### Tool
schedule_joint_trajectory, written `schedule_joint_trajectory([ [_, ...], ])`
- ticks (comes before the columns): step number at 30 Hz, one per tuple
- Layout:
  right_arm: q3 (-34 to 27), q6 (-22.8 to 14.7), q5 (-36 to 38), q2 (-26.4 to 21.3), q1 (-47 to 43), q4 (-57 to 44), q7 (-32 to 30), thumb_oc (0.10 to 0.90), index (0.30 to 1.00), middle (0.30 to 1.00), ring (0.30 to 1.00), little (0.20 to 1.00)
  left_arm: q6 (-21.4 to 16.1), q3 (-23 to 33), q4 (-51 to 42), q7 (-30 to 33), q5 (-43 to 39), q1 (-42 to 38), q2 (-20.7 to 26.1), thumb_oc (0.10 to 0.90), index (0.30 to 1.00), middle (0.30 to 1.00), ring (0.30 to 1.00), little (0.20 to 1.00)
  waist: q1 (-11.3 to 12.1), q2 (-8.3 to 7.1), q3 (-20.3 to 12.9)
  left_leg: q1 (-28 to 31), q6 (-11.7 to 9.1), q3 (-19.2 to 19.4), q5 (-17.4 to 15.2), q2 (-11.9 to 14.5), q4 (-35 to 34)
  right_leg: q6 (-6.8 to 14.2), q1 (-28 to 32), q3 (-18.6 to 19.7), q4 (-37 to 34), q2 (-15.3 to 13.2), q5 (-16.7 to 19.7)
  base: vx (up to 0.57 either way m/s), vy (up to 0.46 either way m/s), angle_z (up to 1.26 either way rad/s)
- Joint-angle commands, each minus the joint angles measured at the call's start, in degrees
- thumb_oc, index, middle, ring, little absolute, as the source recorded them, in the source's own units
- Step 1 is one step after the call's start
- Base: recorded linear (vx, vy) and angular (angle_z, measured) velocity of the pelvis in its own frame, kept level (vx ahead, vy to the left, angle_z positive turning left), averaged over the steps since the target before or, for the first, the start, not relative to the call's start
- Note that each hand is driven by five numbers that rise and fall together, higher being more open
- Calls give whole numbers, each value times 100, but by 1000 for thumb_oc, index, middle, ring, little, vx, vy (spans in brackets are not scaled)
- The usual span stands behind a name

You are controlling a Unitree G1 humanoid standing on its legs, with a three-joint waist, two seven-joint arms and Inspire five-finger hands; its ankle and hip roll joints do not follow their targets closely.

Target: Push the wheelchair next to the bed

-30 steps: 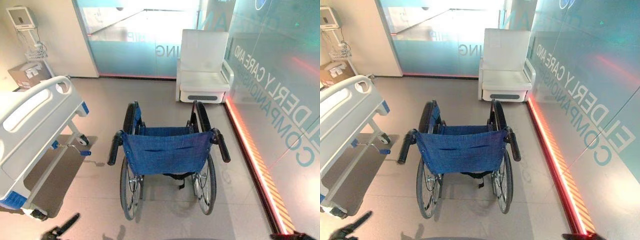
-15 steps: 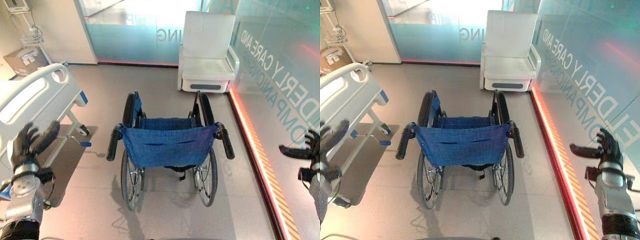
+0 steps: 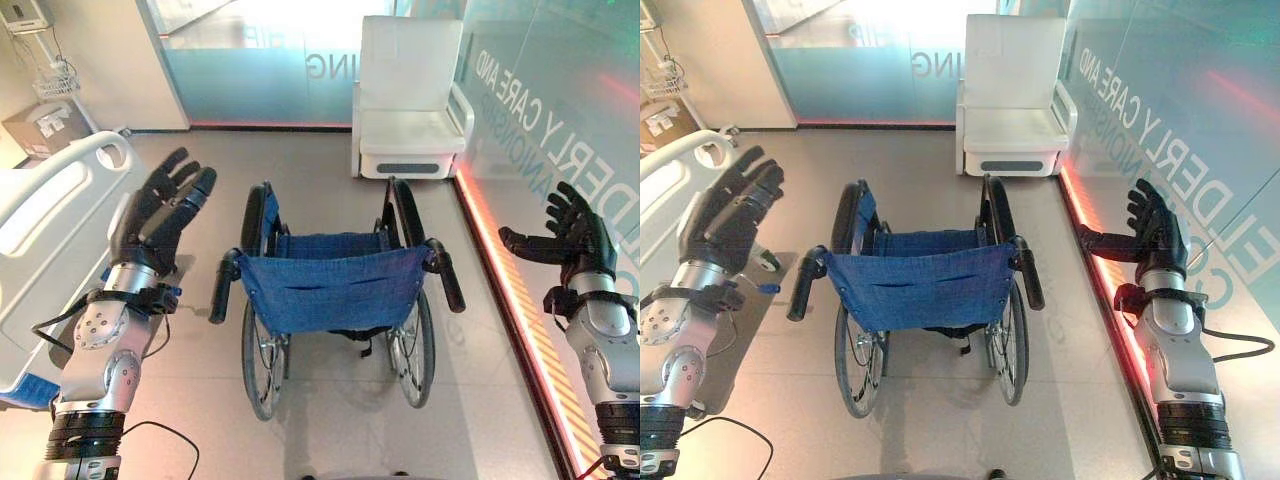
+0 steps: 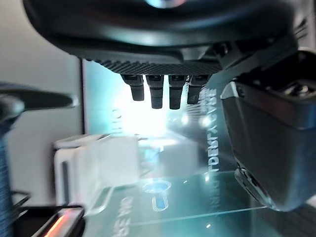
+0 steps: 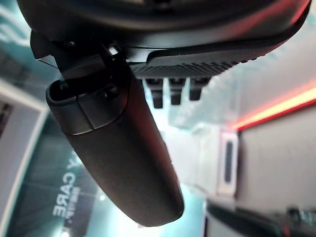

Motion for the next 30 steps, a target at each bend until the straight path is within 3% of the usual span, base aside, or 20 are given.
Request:
schedule_joint_trajectory([
  [1, 191, -110, 788, -194, -456, -631, 453, 800, 900, 900, 900, 900, -100, -117, 86, -74, 241, -600, 351, 800, 900, 900, 900, 900, -74, -102, -446, -64, 216, 346, -243, -362, 58, -129, 83, -31, 11, 132, 66, 0, 0, 0],
  [4, 339, 20, 1148, -143, -453, -599, 572, 800, 900, 900, 900, 900, 49, -285, 256, -119, 300, -644, 393, 800, 900, 900, 900, 900, -88, -107, -449, -66, 210, 370, -234, -356, 58, -118, 75, -46, 10, 128, 73, 1, -8, 1],
  [17, 881, -302, 1796, 70, -689, -670, 467, 800, 900, 900, 900, 900, -20, -862, 672, -236, 293, -895, 357, 800, 900, 900, 900, 900, -75, -134, -456, -64, 191, 416, -198, -348, 58, -105, 76, -88, 10, 128, 88, 0, 0, 0],
  [25, 1146, 225, 1641, 30, -690, -697, 395, 800, 900, 900, 900, 900, 143, -1066, 602, -11, 713, -852, 355, 800, 900, 900, 900, 900, -37, -159, -439, -61, 183, 398, -165, -344, 58, -94, 96, -116, 10, 122, 93, 0, 0, 0],
  [30, 1295, 343, 1581, 71, -649, -534, 423, 800, 900, 900, 900, 900, 160, -1094, 528, 15, 767, -796, 306, 800, 900, 900, 900, 900, 0, -183, -418, -45, 178, 384, -149, -342, 58, -102, 131, -160, 10, 124, 91, 0, 0, 0],
])
